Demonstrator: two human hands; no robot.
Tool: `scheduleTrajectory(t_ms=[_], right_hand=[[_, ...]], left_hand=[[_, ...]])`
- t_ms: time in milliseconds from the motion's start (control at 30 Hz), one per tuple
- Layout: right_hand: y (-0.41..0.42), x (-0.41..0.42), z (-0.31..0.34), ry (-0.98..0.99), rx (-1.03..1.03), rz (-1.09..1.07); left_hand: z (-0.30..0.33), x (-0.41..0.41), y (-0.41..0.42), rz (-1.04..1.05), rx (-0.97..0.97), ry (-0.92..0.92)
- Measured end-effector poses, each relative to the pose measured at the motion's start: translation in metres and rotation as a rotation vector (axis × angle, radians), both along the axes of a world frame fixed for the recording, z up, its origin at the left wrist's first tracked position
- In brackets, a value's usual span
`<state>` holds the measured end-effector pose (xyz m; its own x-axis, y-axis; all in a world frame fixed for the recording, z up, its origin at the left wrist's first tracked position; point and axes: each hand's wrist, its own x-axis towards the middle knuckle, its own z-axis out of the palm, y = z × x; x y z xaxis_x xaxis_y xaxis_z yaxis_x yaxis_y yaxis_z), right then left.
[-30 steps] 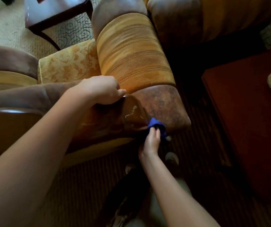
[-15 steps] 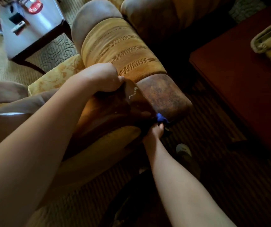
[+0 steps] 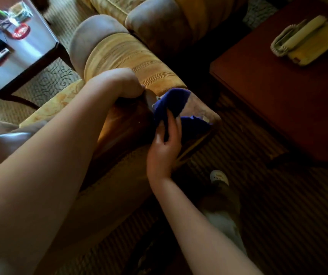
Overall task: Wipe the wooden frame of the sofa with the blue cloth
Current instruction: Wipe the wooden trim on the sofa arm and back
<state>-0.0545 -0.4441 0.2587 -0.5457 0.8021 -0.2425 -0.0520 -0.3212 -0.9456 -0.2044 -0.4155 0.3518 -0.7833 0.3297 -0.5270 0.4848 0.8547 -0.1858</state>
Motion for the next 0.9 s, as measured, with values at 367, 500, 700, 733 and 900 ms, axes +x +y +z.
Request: scheduleTrajectory(t_ms=[367,500,700,733,900], right_hand=[[0.017,-0.005,-0.024,-0.071,-0.493,-0.108],[-0.024,0.011,0.018,0.099,-0.232,-0.009],[0.02,-0.021,0.009,0.084,0.122,0.036],[0.032,-0.027,0.005,0.066,0.128,0.062],[0.102,-0.056,-0.009,0.038,-0.149,0.394]], left_hand=[[-0.002,-0.005,-0.004,0.015,0.026,0.012],[-0.004,-0.007,-0.003,0.018,0.035,0.016],[-0.007,-0.013,-0.005,0.016,0.053,0.025],[-0.007,-0.015,-0.006,0.031,0.065,0.014],[-0.003,-0.018,-0.01,0.09,0.113,-0.042]])
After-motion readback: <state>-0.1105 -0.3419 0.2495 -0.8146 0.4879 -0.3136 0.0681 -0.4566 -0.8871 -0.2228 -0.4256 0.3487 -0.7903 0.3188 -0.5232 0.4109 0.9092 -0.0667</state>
